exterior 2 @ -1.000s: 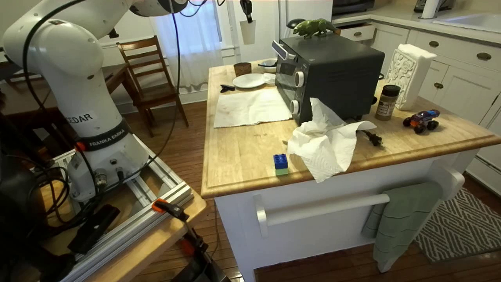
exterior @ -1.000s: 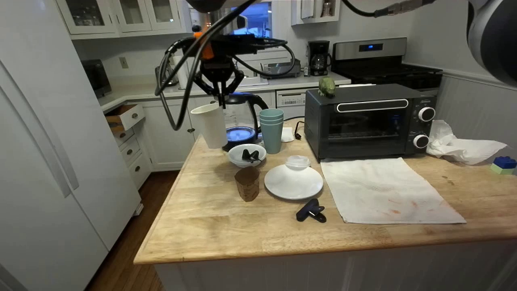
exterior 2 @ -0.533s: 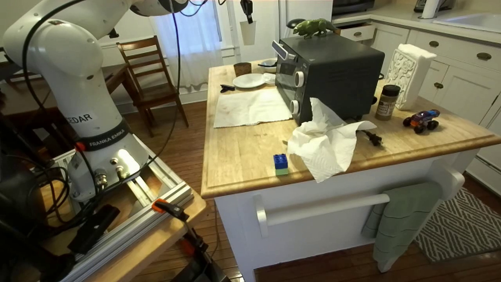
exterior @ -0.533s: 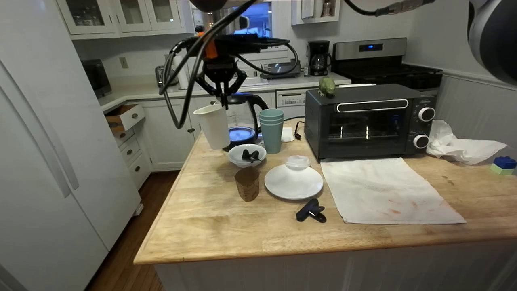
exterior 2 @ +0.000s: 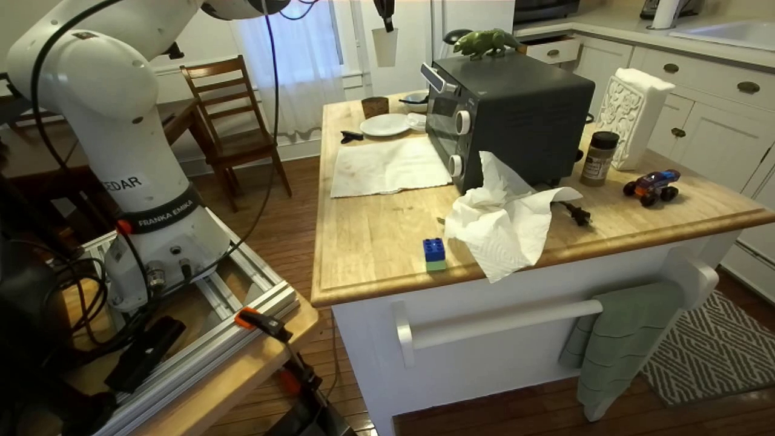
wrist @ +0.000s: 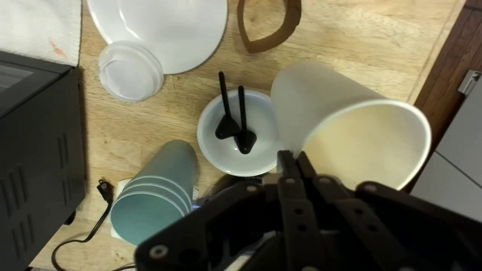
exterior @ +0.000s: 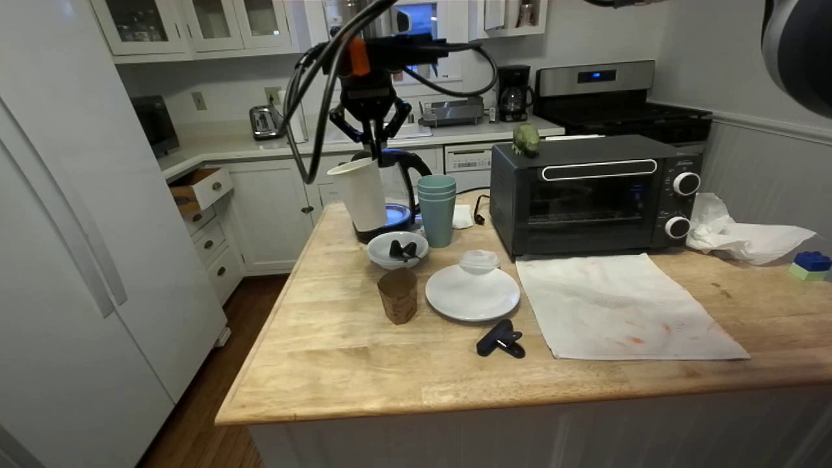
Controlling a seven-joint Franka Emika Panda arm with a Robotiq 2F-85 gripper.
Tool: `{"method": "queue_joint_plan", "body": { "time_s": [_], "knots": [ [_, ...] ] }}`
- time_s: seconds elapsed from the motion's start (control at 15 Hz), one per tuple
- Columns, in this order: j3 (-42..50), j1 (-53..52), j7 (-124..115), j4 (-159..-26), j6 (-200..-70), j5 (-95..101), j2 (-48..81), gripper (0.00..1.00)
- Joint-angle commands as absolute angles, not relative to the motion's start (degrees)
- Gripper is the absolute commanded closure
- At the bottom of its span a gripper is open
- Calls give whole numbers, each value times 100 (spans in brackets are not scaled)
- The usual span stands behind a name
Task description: Remove the white lid from the paper cup on the left and put the white paper cup in the brown coffee sleeve
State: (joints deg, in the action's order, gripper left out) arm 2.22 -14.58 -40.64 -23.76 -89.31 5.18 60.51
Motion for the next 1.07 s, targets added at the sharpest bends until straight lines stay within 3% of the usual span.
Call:
{"method": "queue_joint_plan", "body": {
  "time_s": [0.0,1.0],
  "knots": [
    [71,-1291,-3459,-2493,-8579,267,5823,99],
    [-391,-810,-1118,-2688,-7856,-342,5951,99]
  ]
}}
